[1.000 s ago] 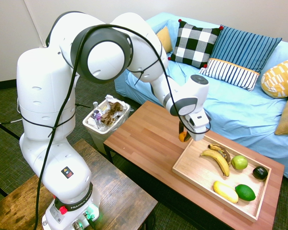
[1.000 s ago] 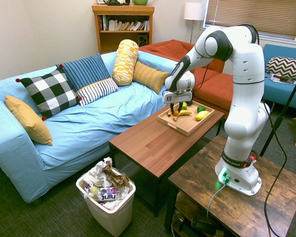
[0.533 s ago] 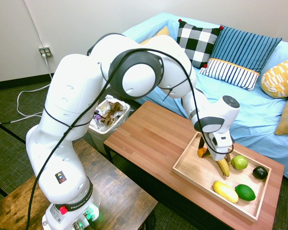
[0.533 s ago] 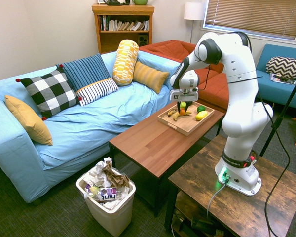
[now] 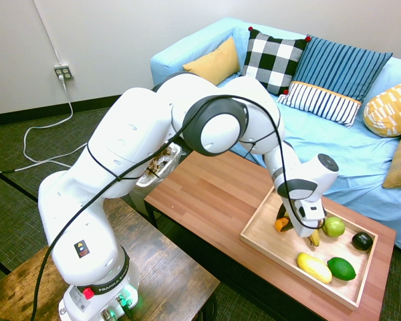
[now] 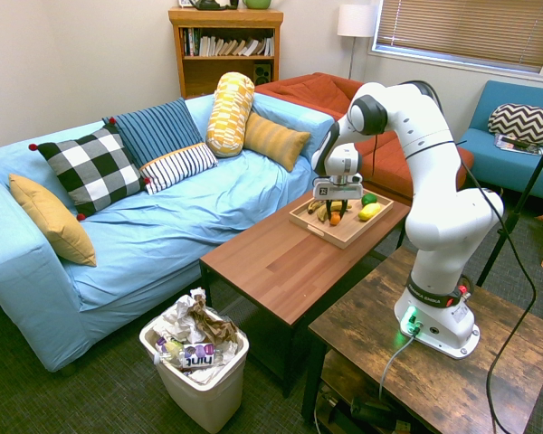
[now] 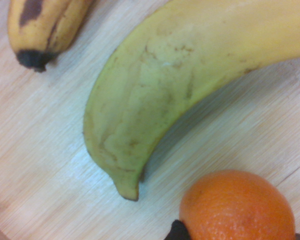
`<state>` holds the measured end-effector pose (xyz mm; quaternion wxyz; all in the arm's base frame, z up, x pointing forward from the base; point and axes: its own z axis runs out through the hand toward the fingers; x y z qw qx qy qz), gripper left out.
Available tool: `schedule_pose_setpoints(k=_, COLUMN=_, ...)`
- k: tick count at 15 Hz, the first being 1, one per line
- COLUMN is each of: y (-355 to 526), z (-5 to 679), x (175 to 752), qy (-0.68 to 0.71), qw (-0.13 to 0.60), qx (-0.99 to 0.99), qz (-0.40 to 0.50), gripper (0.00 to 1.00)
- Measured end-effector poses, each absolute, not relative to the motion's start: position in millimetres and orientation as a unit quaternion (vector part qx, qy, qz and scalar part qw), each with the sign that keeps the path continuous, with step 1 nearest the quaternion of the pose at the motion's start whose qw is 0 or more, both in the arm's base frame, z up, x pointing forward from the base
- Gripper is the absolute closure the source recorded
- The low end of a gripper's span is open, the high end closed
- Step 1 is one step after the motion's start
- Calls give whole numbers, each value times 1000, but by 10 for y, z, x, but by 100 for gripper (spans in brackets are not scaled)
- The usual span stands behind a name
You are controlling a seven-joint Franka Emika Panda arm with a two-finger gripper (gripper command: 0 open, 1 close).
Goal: Put the tangerine in the tray
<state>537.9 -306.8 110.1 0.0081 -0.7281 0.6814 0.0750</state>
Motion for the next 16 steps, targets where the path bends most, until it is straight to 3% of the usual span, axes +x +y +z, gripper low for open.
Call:
schedule_pose_setpoints(k=11, y=-3107, z=1120, x=5416, qy=675, qw=13, qx=-733, qz=78, gripper=0)
schedule_pose_setpoints(k=16, y=-3216, z=1570, x=5331, qy=675, qw=24, qx=-734, qz=66, gripper=0)
